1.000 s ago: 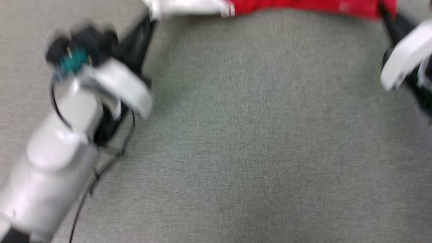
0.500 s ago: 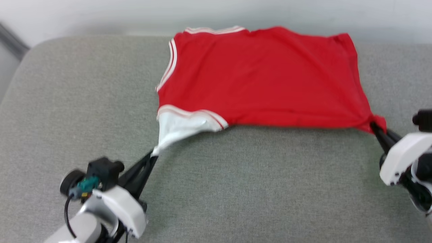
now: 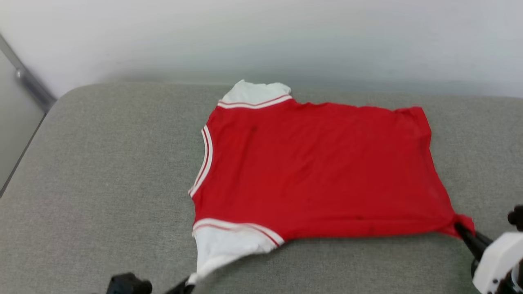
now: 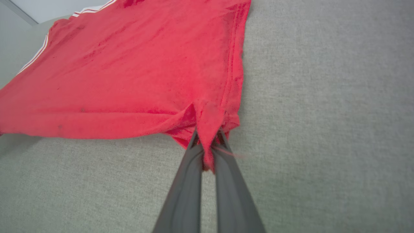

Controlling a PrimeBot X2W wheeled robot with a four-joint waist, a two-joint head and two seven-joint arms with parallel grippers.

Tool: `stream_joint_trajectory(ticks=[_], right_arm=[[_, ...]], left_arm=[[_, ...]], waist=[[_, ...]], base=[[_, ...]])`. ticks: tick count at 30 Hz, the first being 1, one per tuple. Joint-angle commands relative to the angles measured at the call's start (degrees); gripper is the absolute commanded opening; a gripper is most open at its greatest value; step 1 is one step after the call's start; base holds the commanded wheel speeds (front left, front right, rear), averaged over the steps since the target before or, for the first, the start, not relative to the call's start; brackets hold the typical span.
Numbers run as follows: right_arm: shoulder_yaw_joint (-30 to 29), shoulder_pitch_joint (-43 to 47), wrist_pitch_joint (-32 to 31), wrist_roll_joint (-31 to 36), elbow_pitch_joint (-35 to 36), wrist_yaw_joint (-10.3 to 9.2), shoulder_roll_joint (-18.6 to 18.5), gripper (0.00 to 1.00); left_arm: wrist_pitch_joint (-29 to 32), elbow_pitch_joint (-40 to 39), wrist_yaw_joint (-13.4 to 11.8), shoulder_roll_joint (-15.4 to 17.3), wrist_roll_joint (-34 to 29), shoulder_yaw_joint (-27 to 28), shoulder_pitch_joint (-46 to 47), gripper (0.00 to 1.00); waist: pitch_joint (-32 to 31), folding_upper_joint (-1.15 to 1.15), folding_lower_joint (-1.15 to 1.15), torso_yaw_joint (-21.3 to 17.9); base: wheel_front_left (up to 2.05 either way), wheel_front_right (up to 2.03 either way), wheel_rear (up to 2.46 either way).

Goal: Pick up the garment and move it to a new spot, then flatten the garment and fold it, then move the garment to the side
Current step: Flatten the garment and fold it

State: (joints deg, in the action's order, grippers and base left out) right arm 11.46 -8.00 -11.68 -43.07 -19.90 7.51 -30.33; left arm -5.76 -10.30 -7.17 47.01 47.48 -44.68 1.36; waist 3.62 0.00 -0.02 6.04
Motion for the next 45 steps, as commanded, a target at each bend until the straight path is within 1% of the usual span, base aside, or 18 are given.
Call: stream_joint_trajectory(ticks=[1,6,11,17,19,22,27,31,38,41,42,45], right_arm=[[-0.87,2.46,-0.76,-0.54,1.01,-0.04,-0.58,0.0],[-3.15,9.02,-4.19,-1.65,4.85,-0.04,-1.37,0.0],[-4.72,14.31,-8.82,-2.92,8.87,-0.04,-1.36,0.0],[-6.42,15.93,-11.95,-3.44,13.07,-0.03,-0.75,0.0],[-7.25,15.14,-12.61,-3.84,14.29,-0.03,-0.5,0.0],[-8.36,13.53,-13.64,-4.1,15.7,-0.03,-0.41,0.0],[-8.84,10.06,-15.04,-2.96,17.45,-0.03,-0.4,0.0],[-8.15,5.73,-16.54,-1.24,17.99,-0.03,-0.98,0.0],[-6.07,-3.16,-18.57,1.89,14.83,-0.03,-0.58,0.0],[-4.92,-6.22,-19.36,2.99,12.62,-0.03,-0.31,0.0],[-4.92,-6.22,-19.36,2.99,12.62,-0.03,-0.31,0.0],[-3.17,-8.9,-18.94,4.85,10.72,-0.03,-0.57,0.0]], left_arm=[[0.49,-1.09,-0.37,0.88,0.48,-0.55,-1.75,0.0],[1.92,-4.1,-0.81,2.52,1.71,-1.97,-5.07,0.0],[3.1,-5.22,-0.7,2.99,1.74,-3.32,-6.46,0.0],[1.37,-5.82,-1.0,2.67,1.03,-1.23,-3.53,0.0],[0.78,-6.06,-1.24,2.92,0.73,-0.02,-2.28,0.0],[0.26,-6.24,-0.92,3.17,0.24,1.66,0.54,0.0],[1.49,-5.04,0.33,3.13,-0.5,3.61,6.19,0.0],[2.54,-3.07,1.68,2.41,-1.02,4.76,11.34,0.0],[5.13,3.77,4.69,0.03,-0.36,5.49,19.45,0.0],[5.83,7.62,6.25,-1.34,0.23,5.26,21.94,0.0],[5.83,7.62,6.25,-1.34,0.23,5.26,21.94,0.0],[6.32,11.62,7.55,-2.74,0.46,5.02,24.33,0.0]], waist=[[-0.69,0.0,0.02,-0.01],[-1.57,0.0,0.02,-0.2],[-1.75,0.0,0.02,-0.69],[-0.68,0.0,0.02,-1.4],[-0.03,0.0,0.02,-1.66],[1.14,0.0,0.02,-1.9],[3.67,0.0,0.02,-2.29],[6.82,0.0,0.02,-2.92],[11.6,0.0,0.02,-3.51],[12.86,0.0,0.02,-3.47],[12.86,0.0,0.02,-3.47],[13.91,0.0,0.02,-3.37]], base=[[0.0,0.0,0.0],[0.0,0.0,0.0],[0.0,0.0,0.0],[0.0,0.0,0.0],[0.0,0.0,0.0],[0.0,0.0,0.0],[0.0,0.0,0.0],[0.0,0.0,0.0],[0.0,0.0,0.0],[0.0,0.0,0.0],[0.0,0.0,0.0],[0.0,0.0,0.0]])
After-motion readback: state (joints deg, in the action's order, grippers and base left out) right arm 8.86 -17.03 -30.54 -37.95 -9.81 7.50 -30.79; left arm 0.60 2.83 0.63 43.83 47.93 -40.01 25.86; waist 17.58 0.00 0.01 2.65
